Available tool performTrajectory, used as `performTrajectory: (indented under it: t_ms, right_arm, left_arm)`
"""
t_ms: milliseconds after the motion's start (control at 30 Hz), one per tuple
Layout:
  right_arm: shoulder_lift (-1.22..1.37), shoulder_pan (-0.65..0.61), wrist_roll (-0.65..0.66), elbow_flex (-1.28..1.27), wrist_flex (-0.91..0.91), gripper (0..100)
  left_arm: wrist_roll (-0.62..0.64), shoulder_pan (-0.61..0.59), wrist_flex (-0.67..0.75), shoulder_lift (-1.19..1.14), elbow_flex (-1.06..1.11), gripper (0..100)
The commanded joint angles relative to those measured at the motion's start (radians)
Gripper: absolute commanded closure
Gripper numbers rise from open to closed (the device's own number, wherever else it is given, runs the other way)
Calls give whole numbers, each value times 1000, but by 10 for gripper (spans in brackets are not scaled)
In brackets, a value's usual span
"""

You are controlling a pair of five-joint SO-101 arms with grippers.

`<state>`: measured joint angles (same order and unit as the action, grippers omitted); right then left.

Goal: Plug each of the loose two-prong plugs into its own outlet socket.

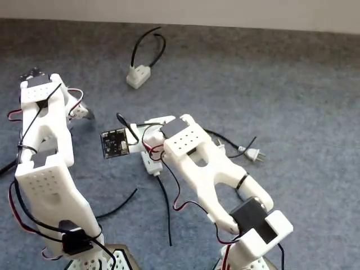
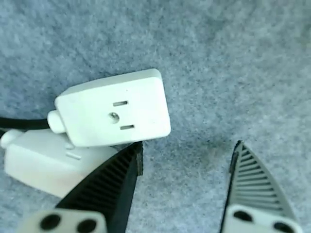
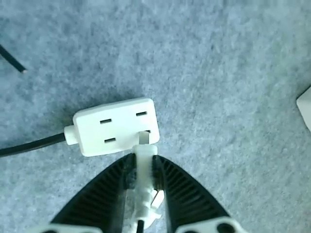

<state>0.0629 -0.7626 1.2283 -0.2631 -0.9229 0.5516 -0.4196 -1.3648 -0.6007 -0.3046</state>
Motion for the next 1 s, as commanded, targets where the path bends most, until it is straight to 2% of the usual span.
performTrajectory:
  t_ms: [0, 133, 300, 367, 433, 600, 700, 767, 867, 967]
  right_arm:
    - [-18, -21, 14, 105, -87, 992]
    - [-15, -58, 12, 222, -196, 992]
    - [-13, -84, -32, 231, -202, 992]
    - [-12, -82, -175, 236, -200, 992]
    - [-12, -82, -371, 240, -203, 992]
    - [-15, -77, -964, 268, -222, 992]
    - [-19, -44, -1177, 331, -338, 992]
    - [-19, -18, -1185, 417, -466, 992]
    - [-19, 41, -1108, 570, -656, 992]
    - [-19, 114, -1034, 722, -826, 992]
  left_arm:
    - [9, 16, 11, 8, -36, 708]
    - [9, 16, 11, 10, -36, 708]
    - [9, 16, 11, 8, -36, 708]
    - [9, 16, 11, 8, -36, 708]
    - [9, 16, 11, 8, -36, 708]
    - [3, 16, 11, 8, -31, 708]
    - [-12, 16, 3, 5, -27, 708]
    - [-80, 18, 3, 5, -27, 708]
    - [-213, 45, 2, 5, -27, 707]
    - [-456, 93, 6, 7, -36, 706]
